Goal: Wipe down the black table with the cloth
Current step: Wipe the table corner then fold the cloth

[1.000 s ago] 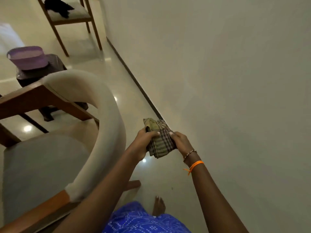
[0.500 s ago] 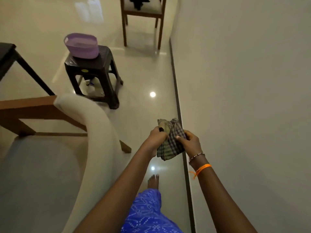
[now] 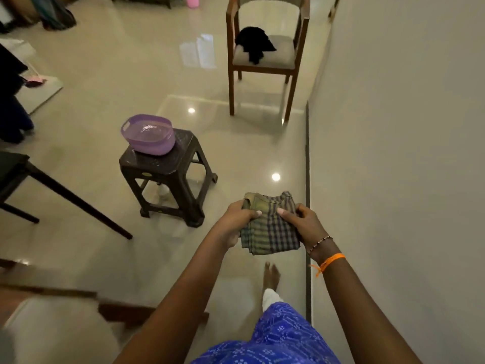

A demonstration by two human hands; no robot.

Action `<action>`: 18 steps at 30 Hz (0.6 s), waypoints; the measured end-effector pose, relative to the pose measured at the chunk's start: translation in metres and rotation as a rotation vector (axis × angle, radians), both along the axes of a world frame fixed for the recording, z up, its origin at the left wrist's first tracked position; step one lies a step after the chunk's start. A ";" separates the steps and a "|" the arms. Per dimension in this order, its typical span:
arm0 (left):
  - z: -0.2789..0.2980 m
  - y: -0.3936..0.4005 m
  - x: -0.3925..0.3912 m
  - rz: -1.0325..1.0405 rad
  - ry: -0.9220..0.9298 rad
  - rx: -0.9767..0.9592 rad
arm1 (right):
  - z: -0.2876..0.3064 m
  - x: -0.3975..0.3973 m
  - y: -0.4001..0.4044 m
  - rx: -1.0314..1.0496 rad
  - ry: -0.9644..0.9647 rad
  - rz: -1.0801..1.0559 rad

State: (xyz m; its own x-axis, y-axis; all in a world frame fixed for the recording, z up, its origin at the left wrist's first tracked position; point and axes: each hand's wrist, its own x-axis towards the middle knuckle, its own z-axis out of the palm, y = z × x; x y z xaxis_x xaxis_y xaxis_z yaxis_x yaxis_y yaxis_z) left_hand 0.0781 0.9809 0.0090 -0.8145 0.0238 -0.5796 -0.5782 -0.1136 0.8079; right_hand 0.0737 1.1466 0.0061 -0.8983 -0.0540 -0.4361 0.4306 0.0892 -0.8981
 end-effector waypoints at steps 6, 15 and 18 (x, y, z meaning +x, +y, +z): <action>0.016 0.017 -0.151 0.115 -0.049 0.108 | 0.015 -0.167 0.008 0.001 -0.018 0.032; 0.001 -0.022 -0.334 0.362 -0.019 0.076 | 0.007 -0.379 -0.056 0.027 0.003 0.128; -0.009 -0.055 -0.409 0.473 -0.052 0.082 | 0.000 -0.460 -0.089 0.038 -0.014 0.175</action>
State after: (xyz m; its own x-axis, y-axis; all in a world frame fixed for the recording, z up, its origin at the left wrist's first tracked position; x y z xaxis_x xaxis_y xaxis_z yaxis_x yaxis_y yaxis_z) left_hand -0.3306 0.9262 0.0000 -0.7170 -0.2945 -0.6318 -0.4875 -0.4360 0.7565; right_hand -0.3863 1.0576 0.0065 -0.8703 -0.1921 -0.4535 0.4183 0.1979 -0.8865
